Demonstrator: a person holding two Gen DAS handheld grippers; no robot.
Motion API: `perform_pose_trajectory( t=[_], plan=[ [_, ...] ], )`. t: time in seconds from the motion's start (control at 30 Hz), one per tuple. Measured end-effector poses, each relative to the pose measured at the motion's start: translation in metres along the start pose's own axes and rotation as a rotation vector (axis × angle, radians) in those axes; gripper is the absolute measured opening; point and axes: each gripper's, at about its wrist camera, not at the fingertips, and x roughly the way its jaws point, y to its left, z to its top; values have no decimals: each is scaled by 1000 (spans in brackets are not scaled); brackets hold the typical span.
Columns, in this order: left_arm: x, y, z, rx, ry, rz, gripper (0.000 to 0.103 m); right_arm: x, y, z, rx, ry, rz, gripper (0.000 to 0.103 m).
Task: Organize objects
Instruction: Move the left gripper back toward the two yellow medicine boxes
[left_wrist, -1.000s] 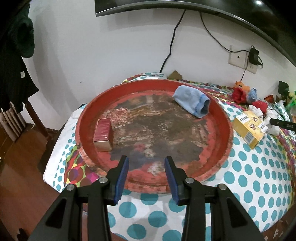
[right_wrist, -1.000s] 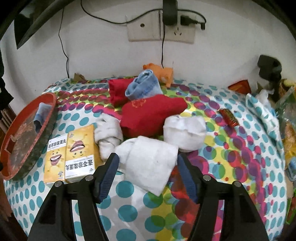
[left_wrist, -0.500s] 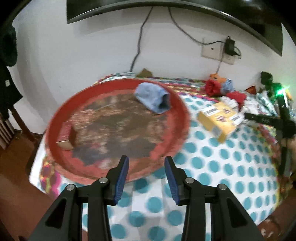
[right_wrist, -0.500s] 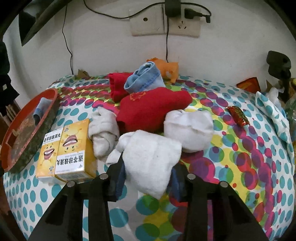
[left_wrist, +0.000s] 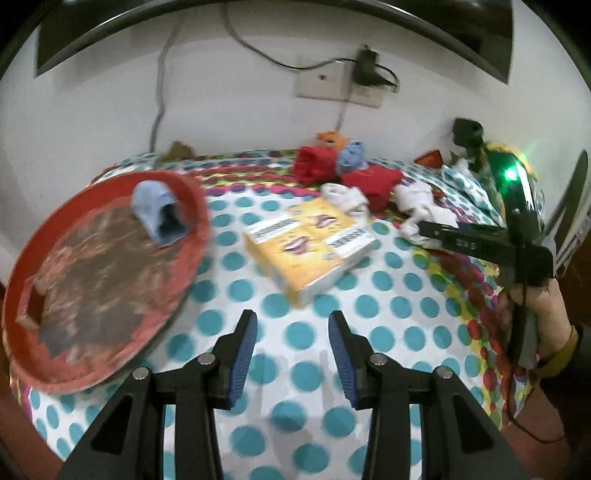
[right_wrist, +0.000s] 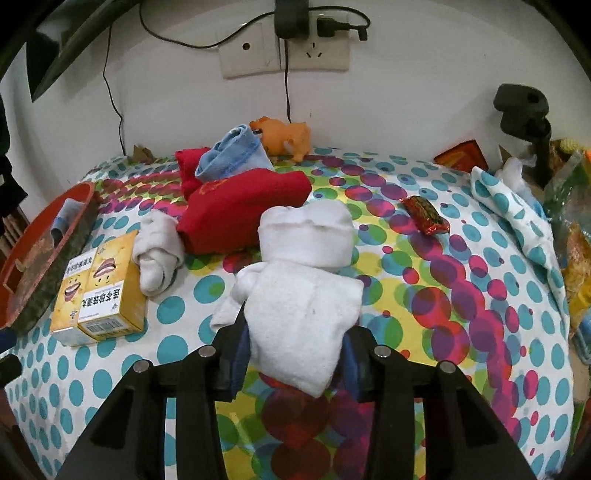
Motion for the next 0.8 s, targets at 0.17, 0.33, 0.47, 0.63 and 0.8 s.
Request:
perform_pose_trajectory(
  t=[0.17, 0.33, 0.47, 0.63, 0.8],
  plan=[
    [26, -22, 9, 16, 29, -34, 41, 0, 3, 0, -15, 1, -15, 39],
    [48, -33, 15, 2, 58, -24, 41, 2, 0, 1, -6, 5, -7, 40],
    [60, -34, 20, -25, 69, 21, 41, 2, -2, 1, 7, 6, 4, 42],
    [73, -25, 26, -77, 83, 81, 41, 3, -5, 0, 39, 7, 38, 42],
    [75, -9, 25, -130, 98, 129, 41, 3, -5, -1, 42, 7, 39, 44]
  ],
)
